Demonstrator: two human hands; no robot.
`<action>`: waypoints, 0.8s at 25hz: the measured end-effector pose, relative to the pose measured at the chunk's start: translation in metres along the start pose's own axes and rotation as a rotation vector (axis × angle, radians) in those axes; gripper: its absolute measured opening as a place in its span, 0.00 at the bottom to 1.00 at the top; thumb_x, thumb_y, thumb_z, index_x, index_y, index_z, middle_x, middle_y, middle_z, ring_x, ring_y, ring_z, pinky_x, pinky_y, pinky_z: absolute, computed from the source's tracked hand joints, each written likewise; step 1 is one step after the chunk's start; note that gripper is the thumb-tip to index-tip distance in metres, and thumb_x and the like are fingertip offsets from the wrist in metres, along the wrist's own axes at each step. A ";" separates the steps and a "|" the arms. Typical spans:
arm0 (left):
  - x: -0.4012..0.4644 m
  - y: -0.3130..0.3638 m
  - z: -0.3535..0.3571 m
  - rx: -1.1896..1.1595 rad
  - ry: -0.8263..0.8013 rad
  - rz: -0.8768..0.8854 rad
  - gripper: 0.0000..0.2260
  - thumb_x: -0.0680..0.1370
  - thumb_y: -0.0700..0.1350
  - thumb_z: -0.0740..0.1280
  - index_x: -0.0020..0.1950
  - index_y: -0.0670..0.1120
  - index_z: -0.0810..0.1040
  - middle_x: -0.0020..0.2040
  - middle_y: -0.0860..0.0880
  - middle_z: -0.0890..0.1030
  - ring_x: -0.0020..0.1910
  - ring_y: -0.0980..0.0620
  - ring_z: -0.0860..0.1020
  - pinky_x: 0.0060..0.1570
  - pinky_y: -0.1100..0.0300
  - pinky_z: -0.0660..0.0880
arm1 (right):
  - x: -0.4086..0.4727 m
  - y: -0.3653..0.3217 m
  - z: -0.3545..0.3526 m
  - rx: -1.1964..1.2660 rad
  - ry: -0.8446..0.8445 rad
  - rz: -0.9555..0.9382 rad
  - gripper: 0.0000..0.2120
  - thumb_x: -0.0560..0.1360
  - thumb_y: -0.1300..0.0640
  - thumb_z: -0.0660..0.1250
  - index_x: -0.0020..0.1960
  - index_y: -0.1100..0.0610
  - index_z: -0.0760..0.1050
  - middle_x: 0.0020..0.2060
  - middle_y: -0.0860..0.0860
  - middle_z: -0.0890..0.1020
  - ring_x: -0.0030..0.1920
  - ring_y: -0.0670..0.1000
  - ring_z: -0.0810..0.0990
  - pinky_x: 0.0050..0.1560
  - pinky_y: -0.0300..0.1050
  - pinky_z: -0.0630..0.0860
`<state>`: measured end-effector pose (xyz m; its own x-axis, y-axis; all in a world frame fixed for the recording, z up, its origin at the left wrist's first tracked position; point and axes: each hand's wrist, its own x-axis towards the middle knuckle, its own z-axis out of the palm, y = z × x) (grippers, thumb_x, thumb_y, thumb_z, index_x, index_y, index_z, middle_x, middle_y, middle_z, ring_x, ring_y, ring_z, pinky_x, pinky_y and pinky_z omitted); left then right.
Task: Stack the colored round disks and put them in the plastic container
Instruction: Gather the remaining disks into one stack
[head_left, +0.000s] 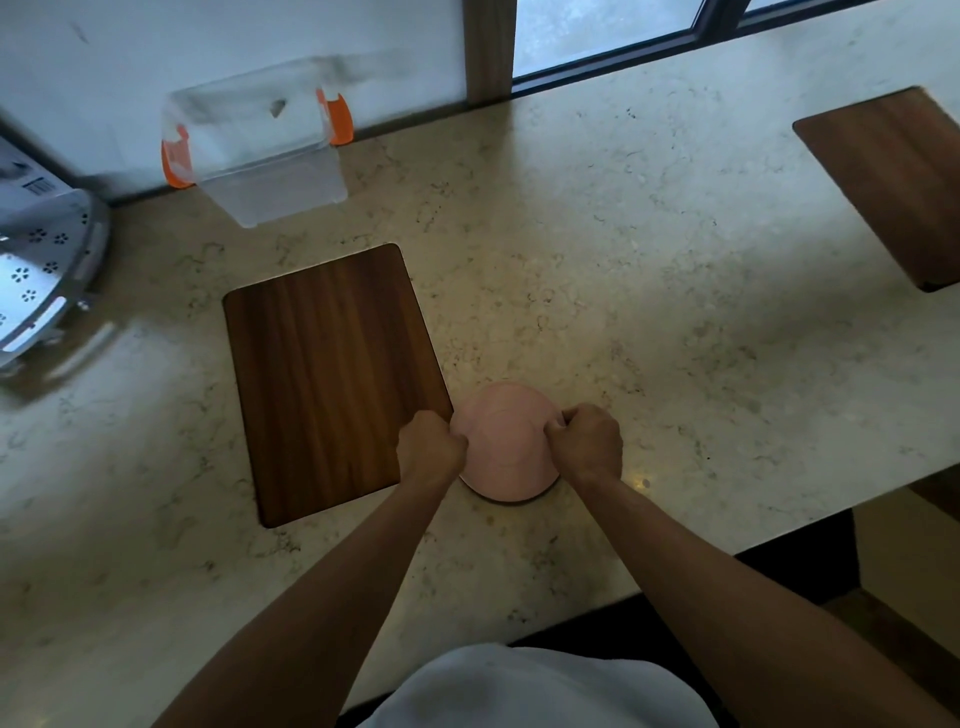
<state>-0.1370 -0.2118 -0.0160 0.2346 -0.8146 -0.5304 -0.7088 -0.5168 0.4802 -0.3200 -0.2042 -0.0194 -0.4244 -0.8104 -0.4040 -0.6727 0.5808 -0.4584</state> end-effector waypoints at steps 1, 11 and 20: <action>-0.001 0.000 0.002 0.005 0.008 0.010 0.08 0.72 0.41 0.68 0.38 0.35 0.80 0.37 0.38 0.81 0.40 0.39 0.81 0.38 0.51 0.78 | -0.001 0.000 0.000 0.007 0.002 0.006 0.11 0.73 0.54 0.68 0.48 0.58 0.85 0.41 0.56 0.86 0.39 0.54 0.82 0.37 0.39 0.69; -0.001 0.000 0.007 -0.094 -0.058 -0.104 0.10 0.69 0.46 0.72 0.37 0.41 0.75 0.31 0.48 0.75 0.41 0.40 0.81 0.34 0.56 0.72 | 0.000 0.006 -0.006 0.075 -0.045 0.037 0.10 0.72 0.56 0.68 0.47 0.61 0.81 0.37 0.51 0.80 0.38 0.50 0.76 0.39 0.40 0.68; 0.000 -0.012 -0.007 -0.462 -0.078 -0.239 0.07 0.72 0.39 0.70 0.34 0.46 0.79 0.41 0.43 0.82 0.41 0.42 0.82 0.47 0.42 0.82 | -0.002 0.002 -0.007 0.151 -0.138 0.069 0.12 0.73 0.55 0.67 0.52 0.58 0.85 0.44 0.54 0.87 0.37 0.49 0.79 0.42 0.42 0.76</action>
<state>-0.1240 -0.2071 -0.0168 0.2911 -0.6466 -0.7051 -0.2698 -0.7626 0.5879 -0.3242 -0.2016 -0.0141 -0.3720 -0.7562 -0.5383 -0.5420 0.6478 -0.5353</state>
